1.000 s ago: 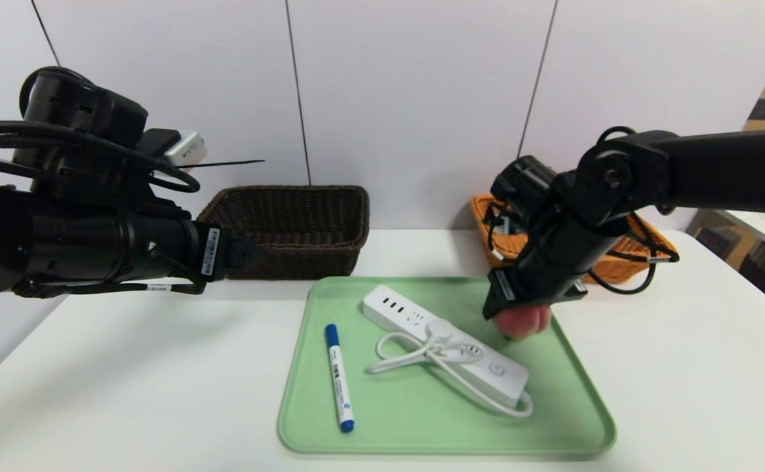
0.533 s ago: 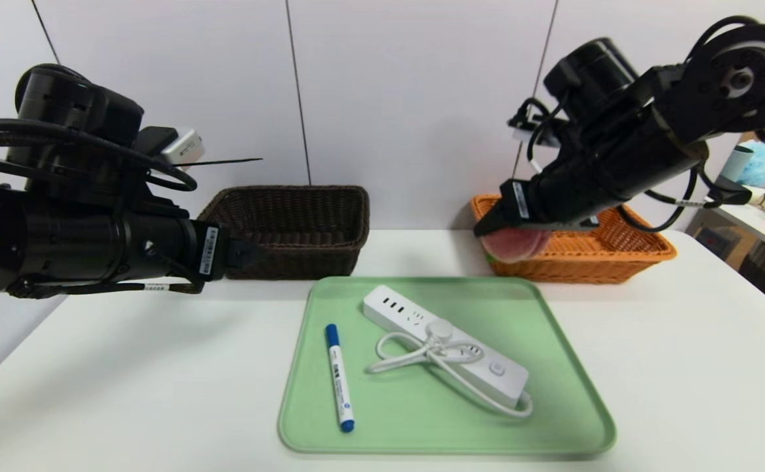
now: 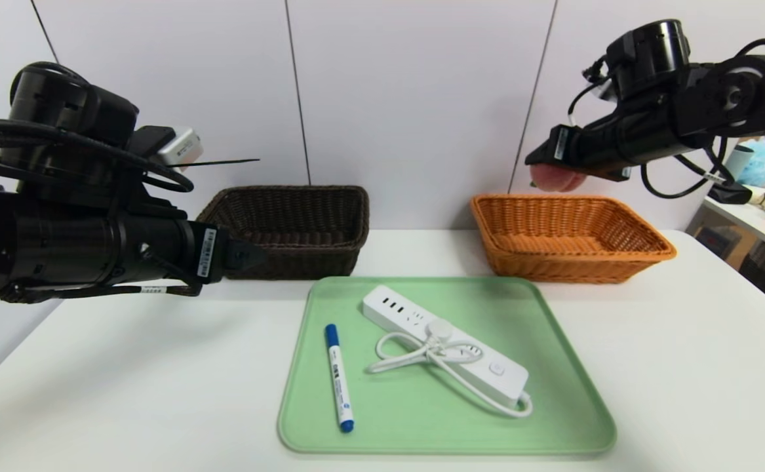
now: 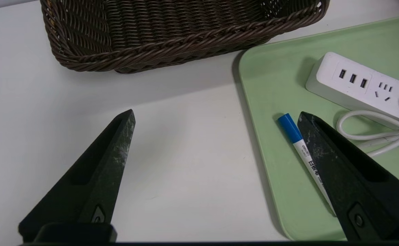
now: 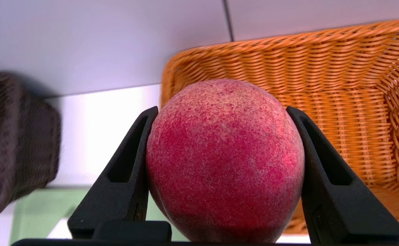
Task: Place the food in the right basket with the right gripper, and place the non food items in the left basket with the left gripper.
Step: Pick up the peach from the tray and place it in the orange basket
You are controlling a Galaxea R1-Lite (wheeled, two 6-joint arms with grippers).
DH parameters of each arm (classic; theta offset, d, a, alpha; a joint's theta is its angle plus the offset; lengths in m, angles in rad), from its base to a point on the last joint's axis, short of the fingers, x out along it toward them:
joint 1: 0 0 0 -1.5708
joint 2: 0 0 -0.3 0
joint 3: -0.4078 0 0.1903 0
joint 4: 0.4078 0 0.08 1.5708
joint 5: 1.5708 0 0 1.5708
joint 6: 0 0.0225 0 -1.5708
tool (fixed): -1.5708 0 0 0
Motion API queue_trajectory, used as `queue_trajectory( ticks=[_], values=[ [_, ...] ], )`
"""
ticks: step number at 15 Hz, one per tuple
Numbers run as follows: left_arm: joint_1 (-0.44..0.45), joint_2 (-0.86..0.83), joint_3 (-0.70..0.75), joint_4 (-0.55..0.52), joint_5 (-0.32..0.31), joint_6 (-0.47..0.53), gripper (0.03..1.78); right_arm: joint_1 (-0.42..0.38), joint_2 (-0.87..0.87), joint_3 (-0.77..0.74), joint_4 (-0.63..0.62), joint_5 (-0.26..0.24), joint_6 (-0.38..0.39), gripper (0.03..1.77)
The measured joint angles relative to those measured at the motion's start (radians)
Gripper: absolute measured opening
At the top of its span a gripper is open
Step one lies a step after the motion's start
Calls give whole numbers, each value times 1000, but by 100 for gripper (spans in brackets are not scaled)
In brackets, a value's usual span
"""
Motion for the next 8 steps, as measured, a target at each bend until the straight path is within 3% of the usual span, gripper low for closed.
queue_trajectory(
  ticks=[3,8],
  values=[
    [-1,2,-9,-3,0,0,169,-41,80,0,-36,6,61,116],
    [-2,4,-17,-2,-2,0,169,-62,176,0,-41,10,67,116]
  ],
)
